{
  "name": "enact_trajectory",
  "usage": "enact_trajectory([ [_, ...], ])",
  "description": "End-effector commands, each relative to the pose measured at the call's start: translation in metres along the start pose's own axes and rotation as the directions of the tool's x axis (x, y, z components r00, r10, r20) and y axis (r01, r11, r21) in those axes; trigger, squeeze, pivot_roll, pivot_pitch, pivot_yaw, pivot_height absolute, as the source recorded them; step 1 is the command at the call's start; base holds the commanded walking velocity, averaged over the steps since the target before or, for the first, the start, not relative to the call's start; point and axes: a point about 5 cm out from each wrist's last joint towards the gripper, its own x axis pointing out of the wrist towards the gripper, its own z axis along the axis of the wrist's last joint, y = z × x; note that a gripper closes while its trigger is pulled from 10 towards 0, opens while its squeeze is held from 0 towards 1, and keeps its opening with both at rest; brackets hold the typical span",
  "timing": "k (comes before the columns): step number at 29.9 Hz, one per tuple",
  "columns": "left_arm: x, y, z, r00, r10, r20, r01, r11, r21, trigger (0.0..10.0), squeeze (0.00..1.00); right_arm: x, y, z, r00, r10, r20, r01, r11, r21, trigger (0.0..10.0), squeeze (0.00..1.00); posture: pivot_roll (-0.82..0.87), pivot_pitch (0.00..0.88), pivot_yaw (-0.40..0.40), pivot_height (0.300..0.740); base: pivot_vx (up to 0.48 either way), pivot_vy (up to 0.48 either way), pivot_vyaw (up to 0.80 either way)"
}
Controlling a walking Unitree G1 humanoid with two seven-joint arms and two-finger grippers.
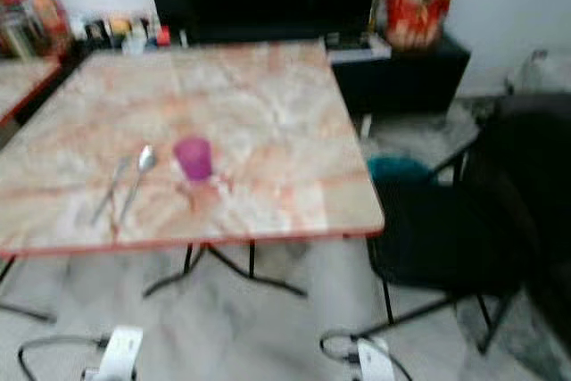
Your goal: Setting the table
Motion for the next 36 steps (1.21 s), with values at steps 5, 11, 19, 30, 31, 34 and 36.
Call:
enact_trajectory([
  [5,0.001,0.003,0.009,0.999,0.004,0.041,-0.002,0.999,-0.044,10.0,0.0,0.0,-0.002,0.0,1.0,-0.002,-0.001,0.002,1.0,0.003,10.0,0.0,-0.05,0.013,0.044,0.74,0.0,0.0,0.0],
  [11,0.002,0.01,0.027,0.992,0.049,0.114,-0.035,0.991,-0.129,10.0,0.0,0.0,-0.001,0.0,1.0,0.008,0.003,-0.008,1.0,0.004,10.0,0.0,-0.05,0.011,0.044,0.74,0.0,0.0,0.0],
  [19,0.002,0.012,0.042,0.976,0.105,0.191,-0.067,0.978,-0.196,10.0,0.0,0.0,-0.001,0.0,1.0,0.006,0.003,-0.007,1.0,0.008,10.0,0.0,-0.05,0.004,0.046,0.74,0.0,0.0,0.0],
  [30,-0.004,0.05,0.032,0.915,0.364,0.172,-0.269,0.871,-0.411,10.0,0.0,0.0,-0.002,0.0,1.0,0.007,0.002,-0.007,1.0,0.007,10.0,0.0,-0.04,0.002,0.045,0.74,0.0,0.0,0.0],
  [31,-0.004,0.051,0.032,0.913,0.37,0.172,-0.273,0.868,-0.414,10.0,0.0,0.0,-0.002,0.0,1.0,0.007,0.002,-0.007,1.0,0.007,10.0,0.0,-0.04,0.002,0.045,0.74,0.0,0.0,0.0],
  [34,-0.01,0.075,0.044,0.841,0.498,0.213,-0.357,0.805,-0.473,10.0,0.0,0.0,-0.002,-0.001,1.0,0.007,0.001,-0.007,1.0,0.004,10.0,0.0,-0.04,0.0,0.042,0.74,0.0,0.0,0.0],
  [36,-0.015,0.089,0.054,0.785,0.57,0.243,-0.392,0.761,-0.516,10.0,0.0,0.0,-0.002,-0.001,1.0,0.007,0.0,-0.007,1.0,0.003,10.0,0.0,-0.04,0.0,0.042,0.74,0.0,0.0,0.0],
])
